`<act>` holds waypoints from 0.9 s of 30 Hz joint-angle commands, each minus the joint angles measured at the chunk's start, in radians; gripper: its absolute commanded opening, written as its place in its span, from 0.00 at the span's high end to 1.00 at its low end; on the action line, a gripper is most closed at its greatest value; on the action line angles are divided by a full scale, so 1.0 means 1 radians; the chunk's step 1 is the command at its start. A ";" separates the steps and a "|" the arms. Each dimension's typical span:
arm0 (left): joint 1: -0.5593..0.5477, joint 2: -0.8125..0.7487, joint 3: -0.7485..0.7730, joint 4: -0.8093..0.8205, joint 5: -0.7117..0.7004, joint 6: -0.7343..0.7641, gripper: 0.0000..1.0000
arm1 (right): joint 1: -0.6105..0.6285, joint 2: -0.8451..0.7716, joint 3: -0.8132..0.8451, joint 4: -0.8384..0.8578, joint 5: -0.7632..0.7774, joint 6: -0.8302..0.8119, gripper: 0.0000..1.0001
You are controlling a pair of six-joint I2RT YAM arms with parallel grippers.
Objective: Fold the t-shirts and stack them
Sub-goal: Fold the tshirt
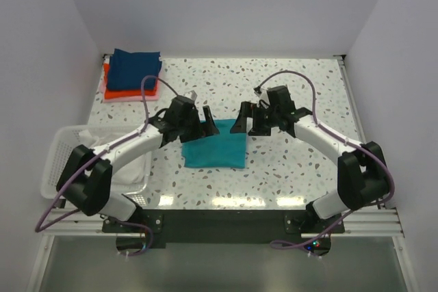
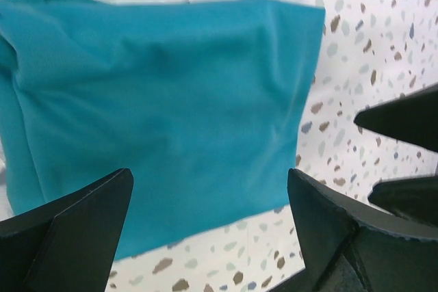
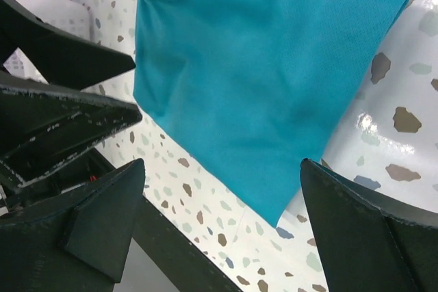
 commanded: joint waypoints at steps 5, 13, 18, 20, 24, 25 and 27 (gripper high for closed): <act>0.117 0.215 0.166 0.049 0.020 0.099 0.00 | 0.002 0.105 0.126 0.013 -0.041 0.004 0.01; 0.216 0.341 0.249 0.095 0.095 0.116 0.00 | 0.002 0.223 0.215 -0.007 -0.032 -0.023 0.01; 0.221 0.357 0.269 0.108 0.100 0.101 0.00 | 0.002 0.308 0.266 0.010 -0.012 -0.016 0.01; 0.226 0.375 0.275 0.099 0.095 0.095 0.00 | -0.001 0.349 0.280 0.019 -0.001 -0.013 0.01; 0.244 0.401 0.266 0.082 0.094 0.090 0.00 | -0.015 0.427 0.335 0.016 0.008 -0.011 0.01; 0.249 0.403 0.257 0.082 0.101 0.092 0.00 | -0.018 0.441 0.340 0.017 0.016 -0.010 0.01; 0.256 0.403 0.249 0.088 0.106 0.093 0.00 | -0.029 0.470 0.360 0.008 0.017 -0.020 0.01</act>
